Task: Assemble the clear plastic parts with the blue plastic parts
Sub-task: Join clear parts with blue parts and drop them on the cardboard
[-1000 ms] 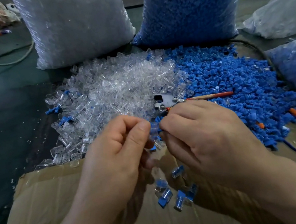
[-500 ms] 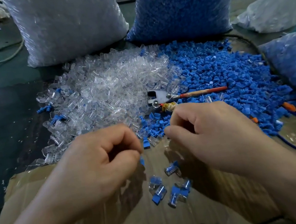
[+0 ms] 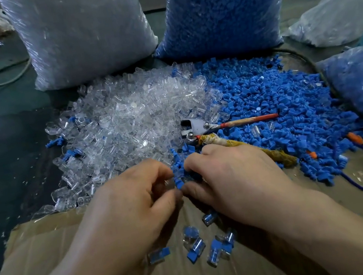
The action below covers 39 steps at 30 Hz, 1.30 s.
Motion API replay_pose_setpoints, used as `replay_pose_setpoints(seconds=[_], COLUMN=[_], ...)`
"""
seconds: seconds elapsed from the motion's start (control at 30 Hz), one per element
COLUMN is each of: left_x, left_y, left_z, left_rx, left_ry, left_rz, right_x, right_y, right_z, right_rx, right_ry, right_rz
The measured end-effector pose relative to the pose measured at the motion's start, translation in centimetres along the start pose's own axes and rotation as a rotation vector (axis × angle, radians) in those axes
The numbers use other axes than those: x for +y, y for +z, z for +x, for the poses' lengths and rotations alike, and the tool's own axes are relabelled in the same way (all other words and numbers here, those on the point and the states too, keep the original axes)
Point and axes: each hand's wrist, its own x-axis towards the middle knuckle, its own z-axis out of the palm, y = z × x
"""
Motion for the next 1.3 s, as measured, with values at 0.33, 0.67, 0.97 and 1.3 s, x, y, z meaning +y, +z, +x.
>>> replay_pose_setpoints(seconds=[0.33, 0.67, 0.97, 1.3], left_x=[0.8, 0.8, 1.3, 1.4], left_y=[1.1, 1.2, 1.4, 1.2], left_z=[-0.1, 0.0, -0.1, -0.2], left_rx=[0.065, 0.204, 0.211, 0.197], left_ry=[-0.005, -0.013, -0.007, 0.008], left_rz=[-0.006, -0.502, -0.615, -0.519], right_x=[-0.1, 0.1, 0.4, 0.3], right_y=[0.5, -0.1, -0.3, -1.1], right_z=[0.0, -0.1, -0.5, -0.9], right_rx=[0.046, 0.193, 0.122, 0.104], right_ry=[-0.008, 0.074, 0.142, 0.083], right_rz=[0.038, 0.505, 0.733, 0.583])
